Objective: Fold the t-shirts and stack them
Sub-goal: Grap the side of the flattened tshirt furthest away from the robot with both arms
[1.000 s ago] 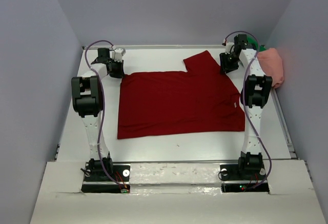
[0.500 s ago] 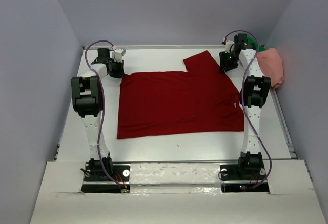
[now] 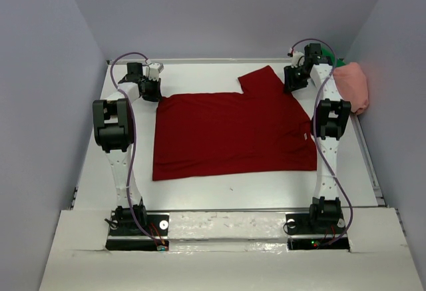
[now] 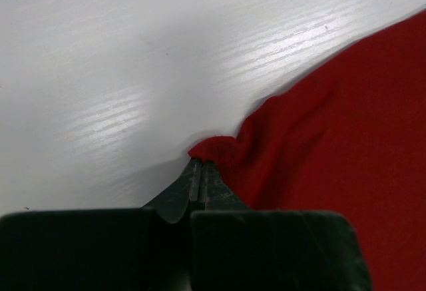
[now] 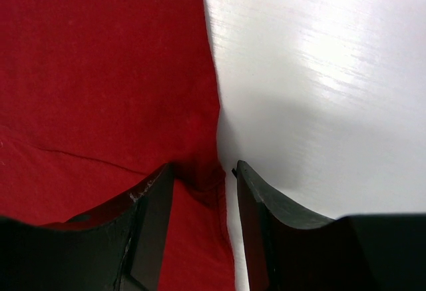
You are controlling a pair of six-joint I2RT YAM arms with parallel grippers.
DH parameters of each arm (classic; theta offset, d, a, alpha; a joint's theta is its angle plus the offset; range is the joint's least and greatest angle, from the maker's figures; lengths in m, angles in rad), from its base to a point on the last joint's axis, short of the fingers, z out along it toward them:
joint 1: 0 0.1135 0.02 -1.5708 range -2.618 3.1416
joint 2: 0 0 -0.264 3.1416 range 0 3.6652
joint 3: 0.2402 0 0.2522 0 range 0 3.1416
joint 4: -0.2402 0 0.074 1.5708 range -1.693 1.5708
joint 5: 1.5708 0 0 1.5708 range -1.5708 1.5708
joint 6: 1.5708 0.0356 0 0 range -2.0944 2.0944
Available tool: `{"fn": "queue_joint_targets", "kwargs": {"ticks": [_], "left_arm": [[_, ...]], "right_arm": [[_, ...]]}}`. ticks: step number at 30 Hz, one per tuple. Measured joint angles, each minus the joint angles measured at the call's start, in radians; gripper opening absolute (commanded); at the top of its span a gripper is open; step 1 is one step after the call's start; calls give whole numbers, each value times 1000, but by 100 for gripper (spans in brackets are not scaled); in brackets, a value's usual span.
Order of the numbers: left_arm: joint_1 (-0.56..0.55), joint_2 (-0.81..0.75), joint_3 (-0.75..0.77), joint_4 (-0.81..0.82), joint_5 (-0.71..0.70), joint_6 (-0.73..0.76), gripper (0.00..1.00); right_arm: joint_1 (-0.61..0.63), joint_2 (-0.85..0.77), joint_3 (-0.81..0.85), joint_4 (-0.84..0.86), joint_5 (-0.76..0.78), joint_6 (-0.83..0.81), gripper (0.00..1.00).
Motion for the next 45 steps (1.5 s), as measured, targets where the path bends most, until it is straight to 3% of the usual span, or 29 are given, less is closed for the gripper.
{"fn": "queue_joint_targets", "kwargs": {"ticks": [13,19,20,21,34,45], "left_arm": [[-1,0,0,0,0,6,0],[-1,0,0,0,0,8,0],[-1,0,0,0,0,8,0],[-1,0,0,0,0,8,0],[-2,0,1,-3,1,14,0],[-7,-7,14,-55,-5,29,0]], "right_arm": [[1,29,40,34,-25,0,41],[1,43,54,57,-15,-6,12],[1,45,55,58,-14,-6,1],[1,46,56,60,-13,-8,0],[12,47,50,87,2,-11,0],[14,-66,-140,162,21,-35,0]]}}
